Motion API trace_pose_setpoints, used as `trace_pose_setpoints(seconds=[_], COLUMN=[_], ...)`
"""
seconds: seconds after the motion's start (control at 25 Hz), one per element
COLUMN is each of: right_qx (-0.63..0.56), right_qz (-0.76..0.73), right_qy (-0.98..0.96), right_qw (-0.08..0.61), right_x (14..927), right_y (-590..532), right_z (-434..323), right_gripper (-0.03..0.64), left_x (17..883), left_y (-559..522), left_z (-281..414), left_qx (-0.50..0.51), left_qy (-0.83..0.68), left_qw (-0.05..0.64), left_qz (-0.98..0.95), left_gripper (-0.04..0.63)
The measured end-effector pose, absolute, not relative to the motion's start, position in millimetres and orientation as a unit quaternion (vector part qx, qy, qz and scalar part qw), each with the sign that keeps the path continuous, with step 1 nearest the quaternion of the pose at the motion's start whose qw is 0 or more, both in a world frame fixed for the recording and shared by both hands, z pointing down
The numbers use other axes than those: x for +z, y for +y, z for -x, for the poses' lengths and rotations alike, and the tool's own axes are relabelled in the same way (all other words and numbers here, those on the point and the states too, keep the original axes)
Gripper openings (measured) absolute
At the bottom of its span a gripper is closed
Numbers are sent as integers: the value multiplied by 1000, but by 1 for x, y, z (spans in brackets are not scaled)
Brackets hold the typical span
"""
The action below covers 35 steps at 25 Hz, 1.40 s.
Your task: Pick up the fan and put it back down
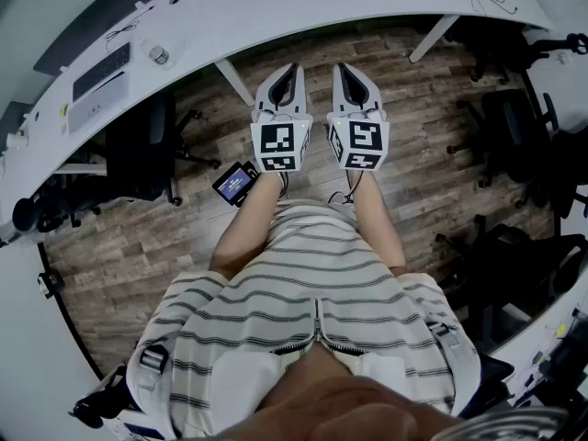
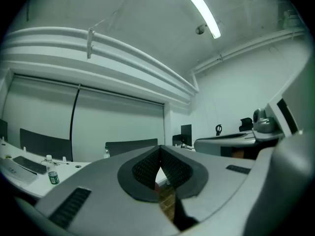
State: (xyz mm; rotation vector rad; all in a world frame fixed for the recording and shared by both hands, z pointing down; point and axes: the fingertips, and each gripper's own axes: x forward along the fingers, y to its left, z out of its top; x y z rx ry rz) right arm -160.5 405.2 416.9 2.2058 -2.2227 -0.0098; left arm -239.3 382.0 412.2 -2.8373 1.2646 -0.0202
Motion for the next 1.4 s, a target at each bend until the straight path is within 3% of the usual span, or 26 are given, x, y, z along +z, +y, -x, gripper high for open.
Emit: trace_pose_setpoints(seconds=[1.4], right_qx=[17], right_qz=[-656], right_qy=[-754], right_qw=[-12], right_x=[441], right_y=[413], right_z=[79], right_gripper=[11], left_x=[442], left_y=[407], left_z=[157], left_qx=[-23], left_qy=[461], left_qw=[8], left_qz=[887], left_gripper=[8])
